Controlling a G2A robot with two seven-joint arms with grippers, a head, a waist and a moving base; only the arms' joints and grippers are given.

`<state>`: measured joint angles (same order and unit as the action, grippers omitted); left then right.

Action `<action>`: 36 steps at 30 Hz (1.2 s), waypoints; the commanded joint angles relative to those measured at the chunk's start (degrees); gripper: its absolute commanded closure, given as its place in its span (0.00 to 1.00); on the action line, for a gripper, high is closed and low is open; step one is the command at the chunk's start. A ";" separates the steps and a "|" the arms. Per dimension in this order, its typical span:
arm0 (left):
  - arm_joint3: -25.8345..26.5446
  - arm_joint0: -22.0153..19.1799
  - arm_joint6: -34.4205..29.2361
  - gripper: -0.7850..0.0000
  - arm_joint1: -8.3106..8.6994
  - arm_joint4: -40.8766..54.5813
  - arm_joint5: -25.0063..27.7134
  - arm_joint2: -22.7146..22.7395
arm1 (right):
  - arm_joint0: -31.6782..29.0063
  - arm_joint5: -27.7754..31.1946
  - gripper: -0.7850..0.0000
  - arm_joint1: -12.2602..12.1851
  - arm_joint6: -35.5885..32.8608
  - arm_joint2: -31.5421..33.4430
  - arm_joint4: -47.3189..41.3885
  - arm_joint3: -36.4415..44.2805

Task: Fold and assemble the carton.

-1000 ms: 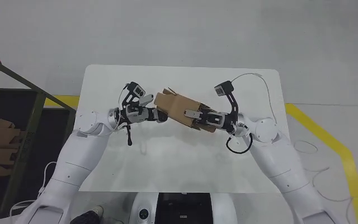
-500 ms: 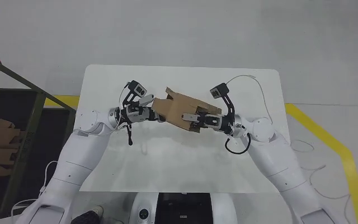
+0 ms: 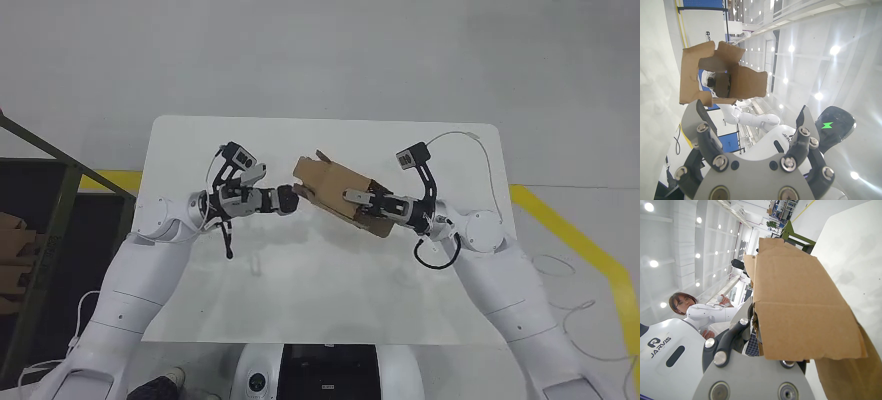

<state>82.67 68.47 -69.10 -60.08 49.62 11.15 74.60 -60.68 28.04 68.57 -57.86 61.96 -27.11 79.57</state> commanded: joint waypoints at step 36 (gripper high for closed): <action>2.84 -1.89 -2.72 0.00 0.15 -4.87 -0.12 2.13 | 0.44 -2.81 1.00 0.34 -1.79 -2.23 0.29 1.45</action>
<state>85.41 66.45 -71.66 -59.95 44.83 11.15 76.69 -60.22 25.21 68.94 -59.55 59.65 -26.85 81.02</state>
